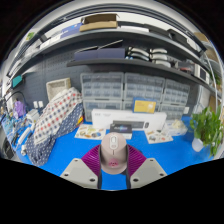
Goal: Arrange mouse
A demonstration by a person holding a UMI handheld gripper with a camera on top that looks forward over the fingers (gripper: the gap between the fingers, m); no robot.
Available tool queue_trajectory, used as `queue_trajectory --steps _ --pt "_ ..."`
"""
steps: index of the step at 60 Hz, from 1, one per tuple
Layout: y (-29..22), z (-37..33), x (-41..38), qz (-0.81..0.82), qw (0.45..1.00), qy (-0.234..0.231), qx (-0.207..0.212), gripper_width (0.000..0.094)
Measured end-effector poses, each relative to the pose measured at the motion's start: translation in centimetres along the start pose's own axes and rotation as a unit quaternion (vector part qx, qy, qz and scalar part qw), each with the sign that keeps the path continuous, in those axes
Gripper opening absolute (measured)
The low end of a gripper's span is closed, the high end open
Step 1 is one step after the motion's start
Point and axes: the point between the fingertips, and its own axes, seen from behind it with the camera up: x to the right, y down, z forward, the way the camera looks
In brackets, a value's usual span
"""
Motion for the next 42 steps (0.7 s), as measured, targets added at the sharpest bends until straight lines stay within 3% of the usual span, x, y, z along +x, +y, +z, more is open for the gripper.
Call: queue_trajectory --steps 5,11,20,31,42 --pt "-2.7 2.0 1.7 0.006 1.0 0.015 0.015 0.0324" --pt "-2.7 6.2 4.1 0.01 1.0 0.03 -0.005 0.0324" --pt "3.0 13.8 7.5 0.009 0.996 0.057 -0.068 0.0322" --pt "11.7 19.9 7.6 0.026 0.988 0.043 -0.145 0.0323" --pt "15.9 22.0 7.3 0.024 0.983 0.043 -0.175 0.0337"
